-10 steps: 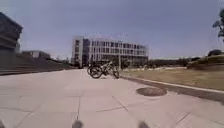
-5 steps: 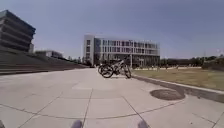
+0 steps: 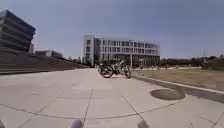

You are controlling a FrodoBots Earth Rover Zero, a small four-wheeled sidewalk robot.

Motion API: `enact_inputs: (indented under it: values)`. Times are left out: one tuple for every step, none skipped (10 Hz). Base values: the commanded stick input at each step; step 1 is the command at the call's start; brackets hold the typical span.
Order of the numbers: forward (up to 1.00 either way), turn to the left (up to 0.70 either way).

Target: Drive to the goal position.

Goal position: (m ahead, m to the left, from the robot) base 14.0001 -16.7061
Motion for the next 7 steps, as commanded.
enact_inputs:
  values:
    - [0.70, 0.35]
    - [0.70, 0.35]
    - [0.70, 0.35]
    - [0.70, 0.35]
    - [0.70, 0.35]
    - [0.70, 0.35]
    - [0.70, 0.31]
